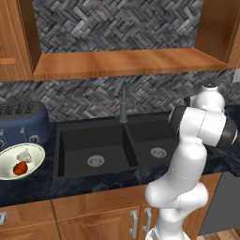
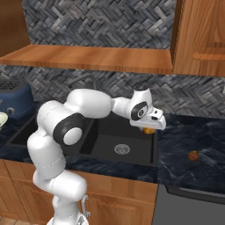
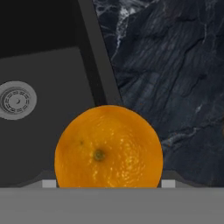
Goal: There is a mixed pile of frozen fruits and vegetables on the counter. Locate all the frozen vegetables and place the items in a bowl on the counter. Take all the frozen fruits and defrost them in a running sink.
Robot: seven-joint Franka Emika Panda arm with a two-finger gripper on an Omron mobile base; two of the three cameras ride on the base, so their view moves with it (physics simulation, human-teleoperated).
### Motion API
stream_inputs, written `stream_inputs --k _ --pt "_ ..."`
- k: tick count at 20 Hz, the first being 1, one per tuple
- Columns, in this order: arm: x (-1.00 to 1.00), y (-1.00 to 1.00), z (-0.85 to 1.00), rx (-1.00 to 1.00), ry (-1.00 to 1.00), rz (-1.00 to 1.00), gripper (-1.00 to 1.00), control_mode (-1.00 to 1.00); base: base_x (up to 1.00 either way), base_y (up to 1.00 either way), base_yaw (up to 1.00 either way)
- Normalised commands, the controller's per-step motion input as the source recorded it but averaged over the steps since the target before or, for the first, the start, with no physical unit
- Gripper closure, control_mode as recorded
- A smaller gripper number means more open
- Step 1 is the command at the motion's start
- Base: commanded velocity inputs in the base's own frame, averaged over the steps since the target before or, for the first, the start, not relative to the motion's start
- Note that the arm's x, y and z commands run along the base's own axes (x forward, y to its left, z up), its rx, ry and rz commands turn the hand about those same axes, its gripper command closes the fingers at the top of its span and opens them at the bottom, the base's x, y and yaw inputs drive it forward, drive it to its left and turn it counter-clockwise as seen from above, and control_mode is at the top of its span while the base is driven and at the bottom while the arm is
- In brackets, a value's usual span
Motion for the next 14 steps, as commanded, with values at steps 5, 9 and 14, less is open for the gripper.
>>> stream_inputs --k 5,9,14 --pt "-0.09 0.44 0.0 0.0 0.05 0.05 1.0 -1.0 0.0 0.0 0.0" --pt "-0.07 0.42 -0.01 0.0 0.03 0.04 1.0 -1.0 0.0 0.0 0.0" --pt "0.0 0.39 -0.18 0.01 0.04 0.05 1.0 -1.0 0.0 0.0 0.0"
